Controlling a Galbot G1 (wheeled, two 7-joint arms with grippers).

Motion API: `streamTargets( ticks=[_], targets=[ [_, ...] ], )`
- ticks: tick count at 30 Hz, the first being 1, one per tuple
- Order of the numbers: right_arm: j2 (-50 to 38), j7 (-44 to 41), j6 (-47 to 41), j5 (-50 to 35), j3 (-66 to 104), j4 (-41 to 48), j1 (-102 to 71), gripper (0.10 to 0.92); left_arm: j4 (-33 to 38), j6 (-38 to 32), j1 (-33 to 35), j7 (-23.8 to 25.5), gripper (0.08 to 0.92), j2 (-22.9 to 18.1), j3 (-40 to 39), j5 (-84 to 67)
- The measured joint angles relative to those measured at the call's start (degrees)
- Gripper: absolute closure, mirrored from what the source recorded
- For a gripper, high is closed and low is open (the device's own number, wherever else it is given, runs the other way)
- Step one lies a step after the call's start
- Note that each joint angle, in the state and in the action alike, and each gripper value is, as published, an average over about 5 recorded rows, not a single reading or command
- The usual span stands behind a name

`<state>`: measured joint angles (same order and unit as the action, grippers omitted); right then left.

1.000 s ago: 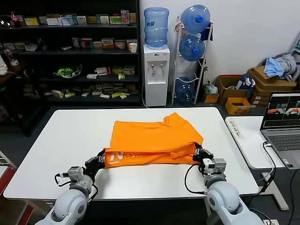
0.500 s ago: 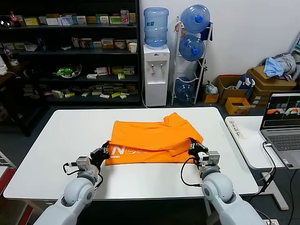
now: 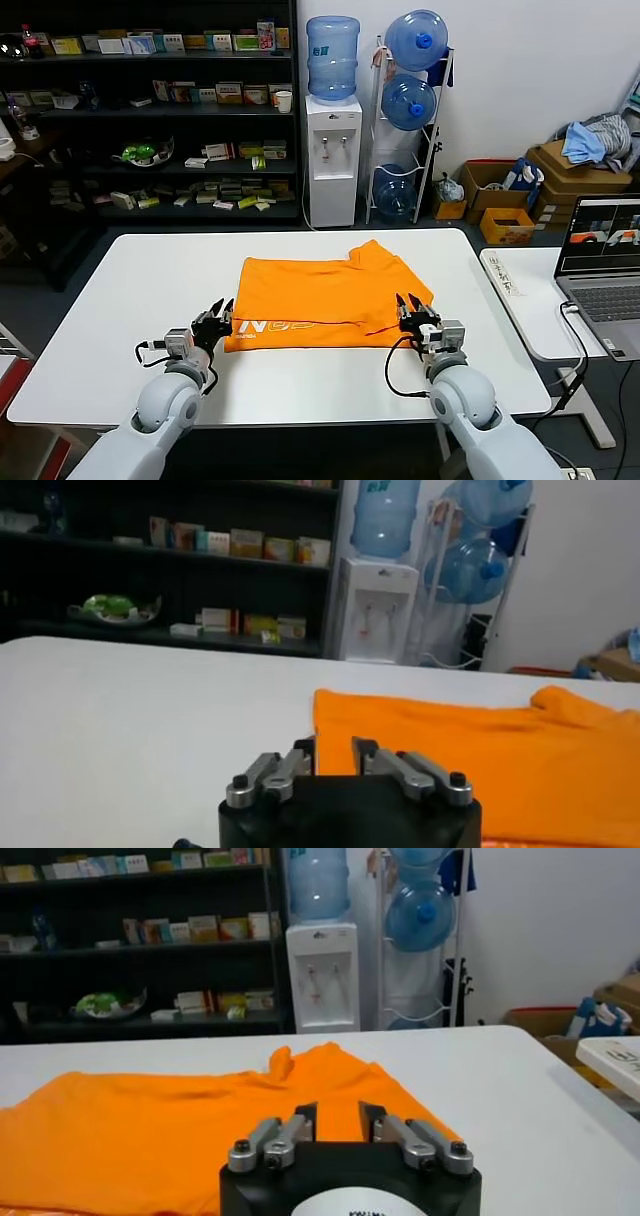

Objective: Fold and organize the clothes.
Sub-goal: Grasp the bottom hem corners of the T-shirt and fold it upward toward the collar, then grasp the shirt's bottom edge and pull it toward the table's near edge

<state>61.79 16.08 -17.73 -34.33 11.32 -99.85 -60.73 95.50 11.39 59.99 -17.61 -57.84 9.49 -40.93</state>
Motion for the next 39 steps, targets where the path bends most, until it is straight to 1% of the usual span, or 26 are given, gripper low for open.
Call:
streamTargets(
  ticks=[8, 11, 14, 17, 33, 36, 39],
  targets=[
    [-4.1, -3.0, -1.4, -1.1, 4.6, -2.3, -6.6, 0.266, 5.2, 2.7, 7.3, -0.1, 0.350, 2.8, 2.9, -1.5],
    [-4.9, -3.9, -2.5, -2.3, 5.8, -2.7, -8.1, 0.215, 6.2, 3.3, 9.4, 0.4, 0.263, 3.1, 3.5, -1.8],
    [-5.3, -4.5, -3.4, -3.4, 6.7, -2.8, -9.0, 0.204, 6.6, 3.7, 10.6, 0.9, 0.200, 3.1, 3.7, -2.1],
    [-5.6, -5.1, -4.0, -4.2, 7.3, -2.6, -9.3, 0.203, 6.7, 4.1, 11.1, 1.2, 0.180, 2.9, 3.8, -2.4],
    [-5.1, -6.3, -6.2, -6.1, 7.0, 0.0, -7.6, 0.203, 7.0, 4.8, 10.5, 1.9, 0.177, 2.4, 3.8, -3.9],
    [-4.8, -6.4, -6.5, -6.3, 6.5, 0.5, -7.1, 0.223, 6.9, 4.9, 10.2, 1.8, 0.177, 2.3, 3.6, -4.0],
    [-4.6, -6.4, -6.7, -6.4, 6.1, 0.8, -6.7, 0.291, 6.6, 4.9, 9.9, 1.7, 0.177, 2.2, 3.2, -4.0]
  ],
)
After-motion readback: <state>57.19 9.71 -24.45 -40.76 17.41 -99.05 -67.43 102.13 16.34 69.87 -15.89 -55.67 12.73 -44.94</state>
